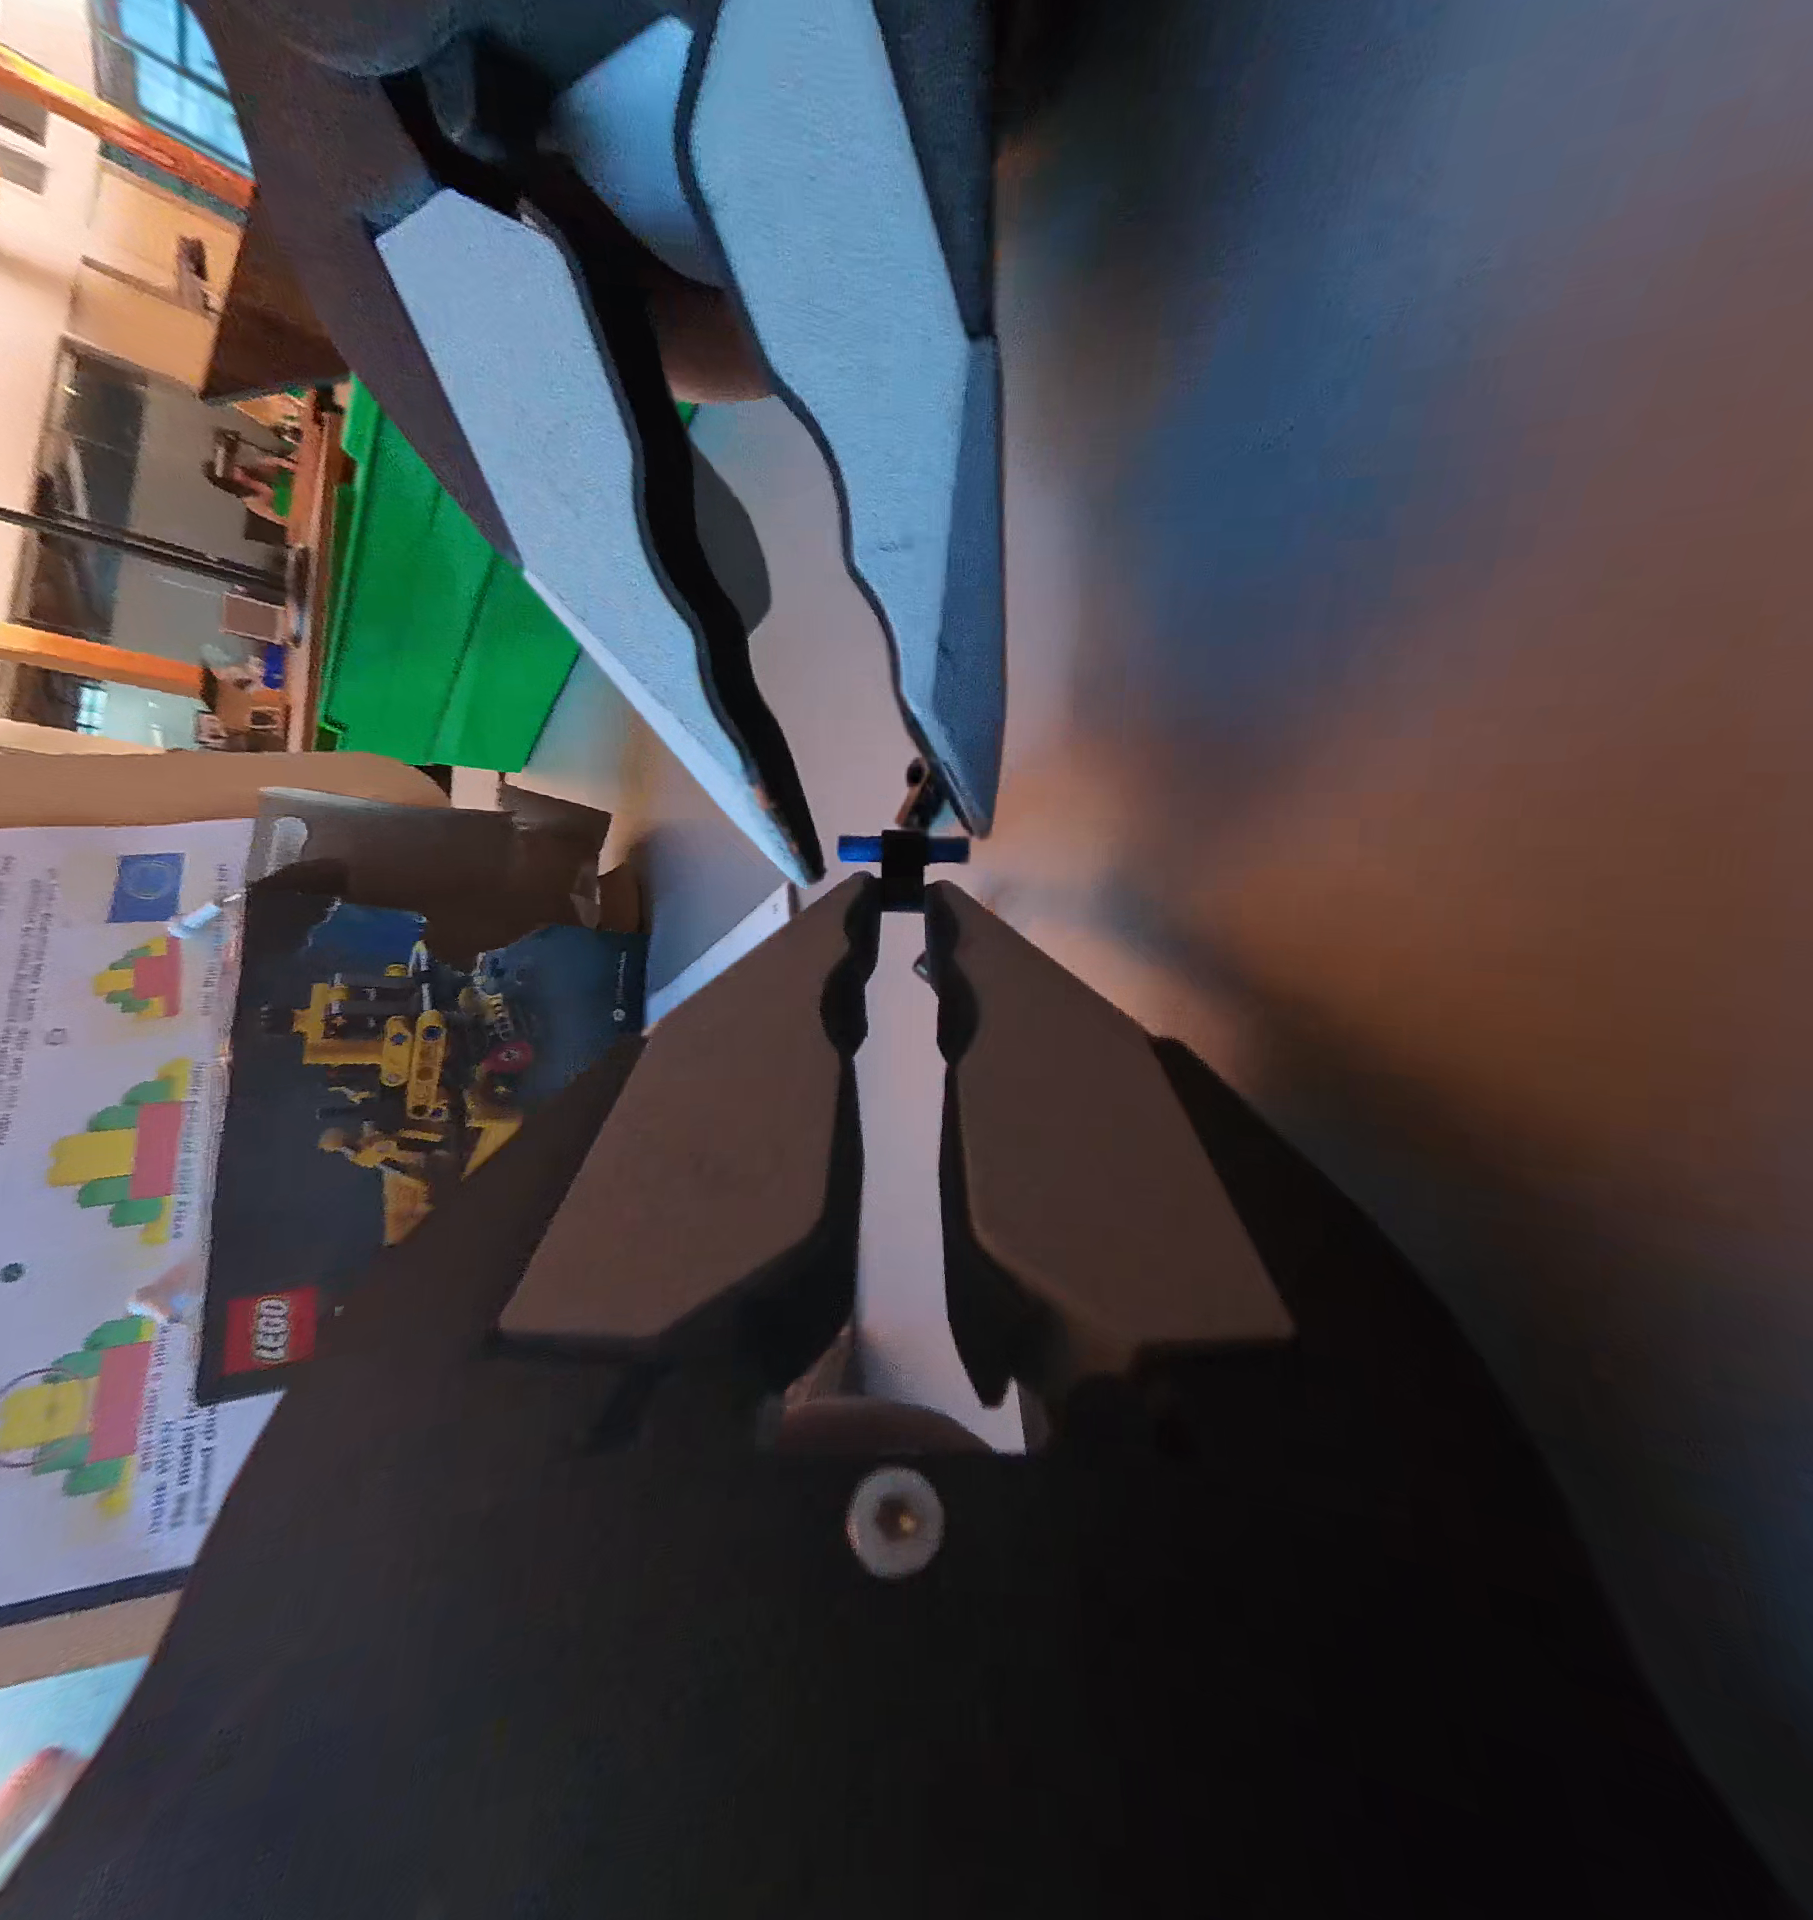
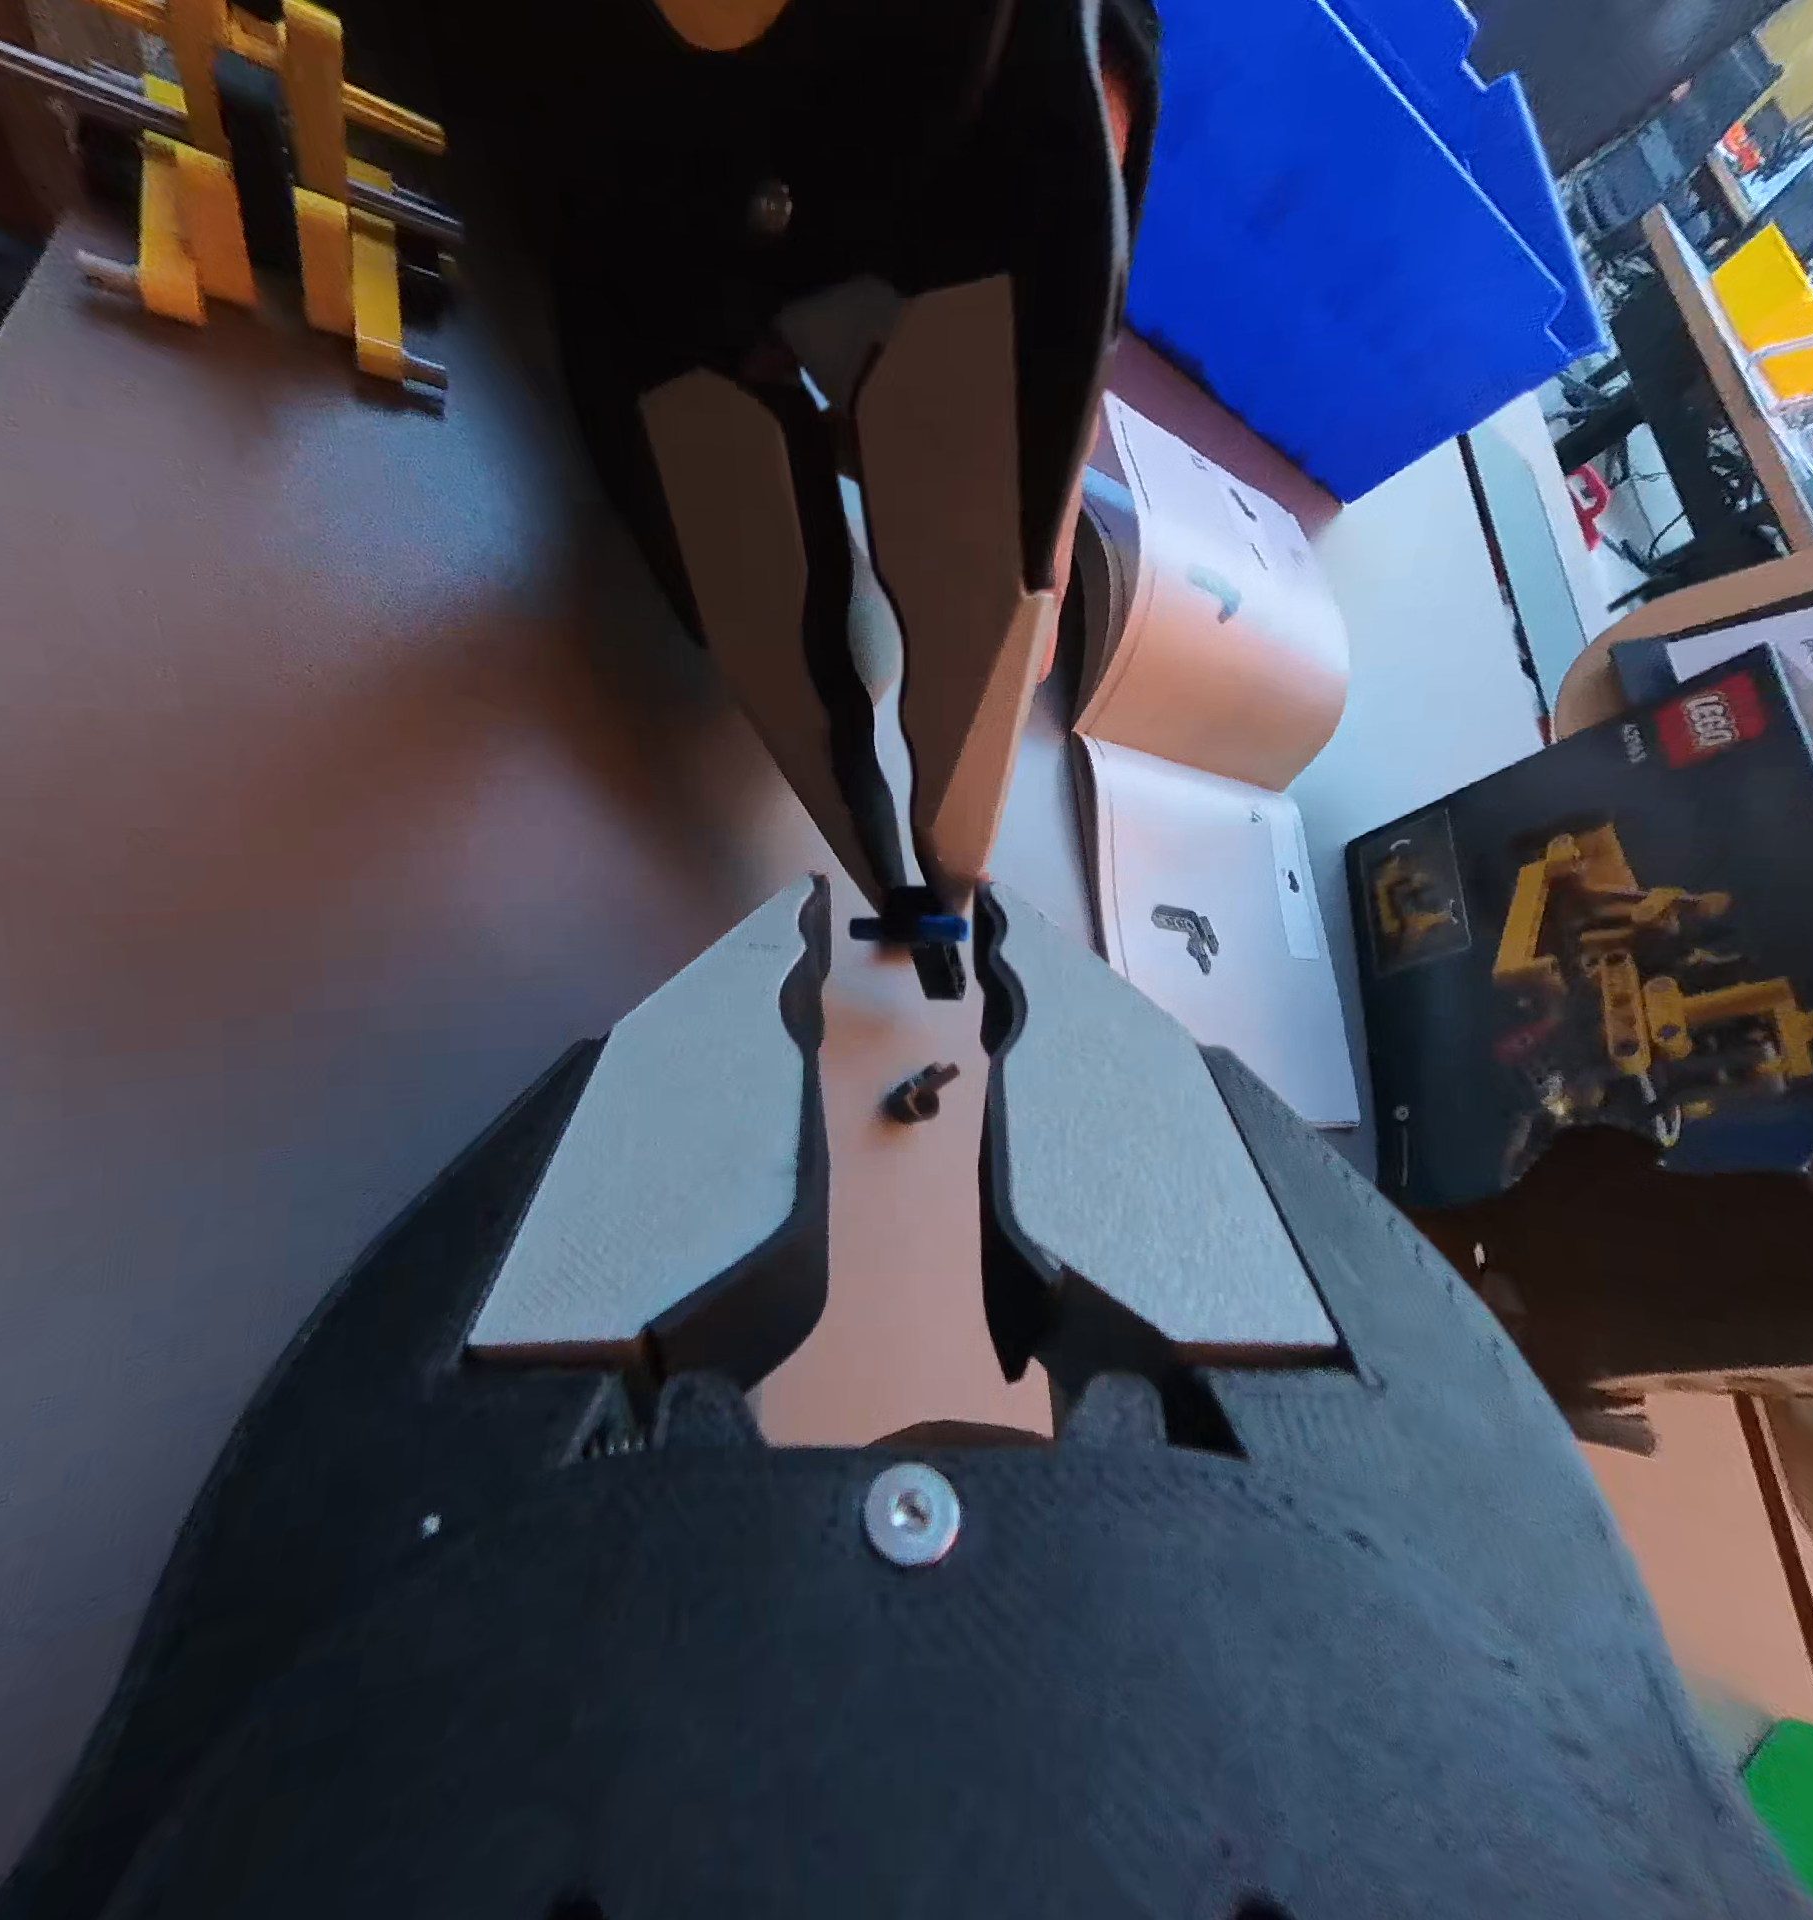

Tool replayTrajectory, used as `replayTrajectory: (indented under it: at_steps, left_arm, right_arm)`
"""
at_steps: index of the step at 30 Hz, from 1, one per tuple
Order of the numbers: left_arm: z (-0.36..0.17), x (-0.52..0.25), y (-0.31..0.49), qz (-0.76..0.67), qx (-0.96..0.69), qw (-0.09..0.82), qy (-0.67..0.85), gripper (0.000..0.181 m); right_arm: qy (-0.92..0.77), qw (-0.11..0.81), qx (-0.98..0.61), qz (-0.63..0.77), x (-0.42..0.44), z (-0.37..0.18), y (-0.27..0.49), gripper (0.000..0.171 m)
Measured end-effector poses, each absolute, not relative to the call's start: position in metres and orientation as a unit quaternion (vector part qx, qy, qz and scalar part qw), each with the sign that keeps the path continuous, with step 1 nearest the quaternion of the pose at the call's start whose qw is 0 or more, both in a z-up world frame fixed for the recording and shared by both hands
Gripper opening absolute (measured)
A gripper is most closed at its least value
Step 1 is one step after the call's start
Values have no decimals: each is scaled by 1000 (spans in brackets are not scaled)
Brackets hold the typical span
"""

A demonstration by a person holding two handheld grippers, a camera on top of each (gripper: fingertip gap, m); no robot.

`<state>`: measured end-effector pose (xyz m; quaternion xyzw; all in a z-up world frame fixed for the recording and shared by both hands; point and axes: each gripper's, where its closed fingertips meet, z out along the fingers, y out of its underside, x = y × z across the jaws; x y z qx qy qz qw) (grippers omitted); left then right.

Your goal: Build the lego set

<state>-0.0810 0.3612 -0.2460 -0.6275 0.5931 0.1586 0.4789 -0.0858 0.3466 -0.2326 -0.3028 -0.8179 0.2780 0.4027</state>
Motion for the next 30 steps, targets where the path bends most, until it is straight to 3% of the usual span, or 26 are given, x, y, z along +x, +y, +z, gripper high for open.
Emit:
replayTrajectory:
  at_steps: [20,25,30]
  left_arm:
    - [-216,-85,365,-18,-710,539,453,7]
    - [-206,-82,364,-81,-708,561,421,12]
    - [-197,-76,356,-145,-695,570,413,5]
  right_arm:
    - [-778,466,-323,269,-95,-216,363,22]
    - [-755,455,-337,331,-93,-206,357,22]
    - [-732,418,-341,416,-88,-193,348,22]
